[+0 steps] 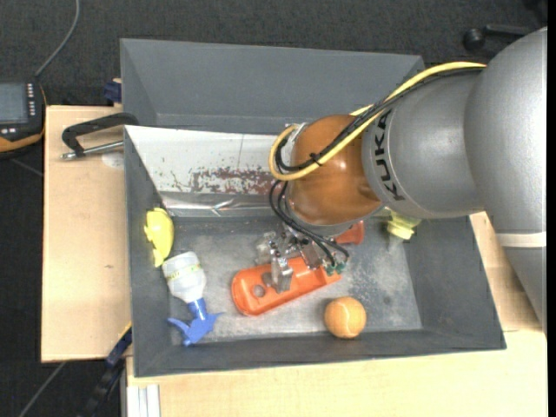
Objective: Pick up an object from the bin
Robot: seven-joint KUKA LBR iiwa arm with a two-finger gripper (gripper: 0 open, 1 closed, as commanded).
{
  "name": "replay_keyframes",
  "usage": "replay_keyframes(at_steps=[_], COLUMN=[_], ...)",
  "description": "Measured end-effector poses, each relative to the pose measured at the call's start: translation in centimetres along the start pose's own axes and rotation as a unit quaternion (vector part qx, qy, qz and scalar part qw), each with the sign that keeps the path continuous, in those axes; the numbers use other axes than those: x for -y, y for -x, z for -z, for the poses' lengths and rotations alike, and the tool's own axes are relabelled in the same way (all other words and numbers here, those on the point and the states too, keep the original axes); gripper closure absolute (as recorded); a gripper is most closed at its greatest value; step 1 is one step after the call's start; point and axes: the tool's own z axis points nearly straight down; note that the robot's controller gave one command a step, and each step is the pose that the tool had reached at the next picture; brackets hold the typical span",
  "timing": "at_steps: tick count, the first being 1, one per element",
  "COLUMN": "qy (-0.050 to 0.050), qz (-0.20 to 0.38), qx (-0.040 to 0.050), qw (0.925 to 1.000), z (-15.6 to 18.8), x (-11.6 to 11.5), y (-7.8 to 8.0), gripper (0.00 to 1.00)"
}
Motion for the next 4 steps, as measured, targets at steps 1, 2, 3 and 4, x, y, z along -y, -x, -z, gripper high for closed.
replay_keyframes(at_steps=[1,2,3,4], qy=[0.001,0.000,0.000,0.000], qz=[0.000,0.000,0.000,0.000], qx=[-0.0019,0.0025,0.0037,0.0027], qw=[1.0000,1.0000,1.0000,1.0000], z=[1.8,4.3,5.6,6.6], x=[-0.1,-0.1,-0.1,-0.1], y=[-0.1,0.1,0.2,0.2], gripper=[1.00,1.00,1.00,1.00])
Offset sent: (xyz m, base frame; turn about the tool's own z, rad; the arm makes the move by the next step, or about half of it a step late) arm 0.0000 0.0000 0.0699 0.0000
